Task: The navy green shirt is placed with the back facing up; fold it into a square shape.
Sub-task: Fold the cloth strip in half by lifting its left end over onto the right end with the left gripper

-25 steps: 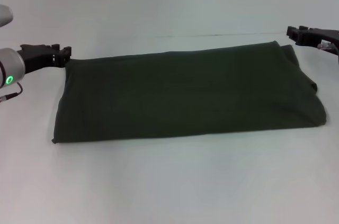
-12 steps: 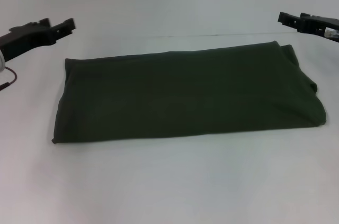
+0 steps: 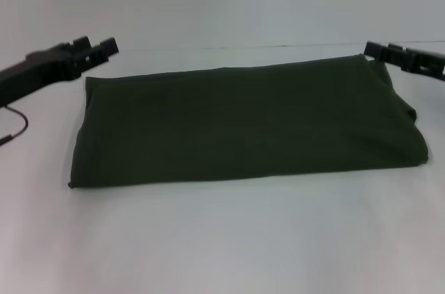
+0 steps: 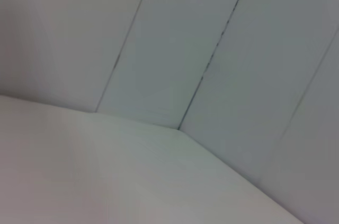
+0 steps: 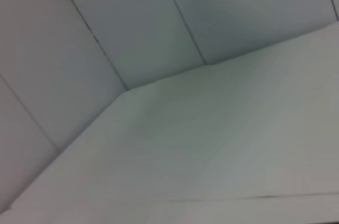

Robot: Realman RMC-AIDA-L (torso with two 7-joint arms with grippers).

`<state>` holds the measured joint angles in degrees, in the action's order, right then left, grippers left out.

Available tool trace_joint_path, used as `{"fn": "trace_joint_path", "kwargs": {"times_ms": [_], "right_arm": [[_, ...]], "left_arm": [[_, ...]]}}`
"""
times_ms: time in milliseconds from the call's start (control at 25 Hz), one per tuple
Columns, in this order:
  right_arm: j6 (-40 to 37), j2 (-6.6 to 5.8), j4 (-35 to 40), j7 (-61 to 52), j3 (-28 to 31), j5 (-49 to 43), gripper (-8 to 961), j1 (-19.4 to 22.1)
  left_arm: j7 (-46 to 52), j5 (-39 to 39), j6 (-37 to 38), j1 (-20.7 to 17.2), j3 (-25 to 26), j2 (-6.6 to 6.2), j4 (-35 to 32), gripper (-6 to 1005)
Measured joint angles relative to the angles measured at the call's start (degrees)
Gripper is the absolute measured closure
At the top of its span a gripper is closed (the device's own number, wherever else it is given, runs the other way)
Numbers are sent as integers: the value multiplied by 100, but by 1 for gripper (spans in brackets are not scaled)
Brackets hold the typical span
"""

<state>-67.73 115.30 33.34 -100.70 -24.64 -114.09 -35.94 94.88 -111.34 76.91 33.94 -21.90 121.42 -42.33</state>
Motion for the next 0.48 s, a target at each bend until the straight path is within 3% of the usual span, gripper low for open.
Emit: {"fn": "trace_joint_path", "kwargs": {"times_ms": [200, 480], "right_arm": [[-710, -139, 10, -402, -42, -20, 259, 251], [-1349, -242, 20, -616, -16, 1, 262, 546]], "left_arm": [[371, -82, 334, -196, 2, 49, -27, 260], [974, -131, 909, -572, 60, 138, -42, 254]]}}
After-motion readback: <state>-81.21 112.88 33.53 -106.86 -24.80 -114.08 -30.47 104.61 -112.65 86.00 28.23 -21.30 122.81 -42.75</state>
